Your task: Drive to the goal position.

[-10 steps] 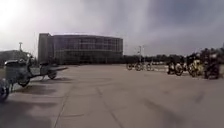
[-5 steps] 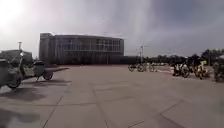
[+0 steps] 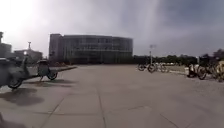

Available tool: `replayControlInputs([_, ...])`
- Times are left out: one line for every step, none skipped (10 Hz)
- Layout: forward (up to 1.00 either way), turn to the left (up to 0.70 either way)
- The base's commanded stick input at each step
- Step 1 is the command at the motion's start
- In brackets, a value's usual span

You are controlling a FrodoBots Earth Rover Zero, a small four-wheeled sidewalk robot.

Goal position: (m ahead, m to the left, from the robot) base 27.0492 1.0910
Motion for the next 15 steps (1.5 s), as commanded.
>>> replayControlInputs([0.99,0.00])
replayControlInputs([0.99,0.00])
replayControlInputs([0.99,0.06])
replayControlInputs([0.99,0.23])
replayControlInputs([0.99,0.32])
replayControlInputs([0.99,0.00])
replayControlInputs([0.99,0.00])
replayControlInputs([0.99,0.00])
replayControlInputs([0.99,0.01])
replayControlInputs([0.99,0.10])
replayControlInputs([0.99,0.32])
replayControlInputs([0.99,0.40])
replayControlInputs([0.99,0.00])
replayControlInputs([0.99,0.00])
replayControlInputs([0.98,0.00])
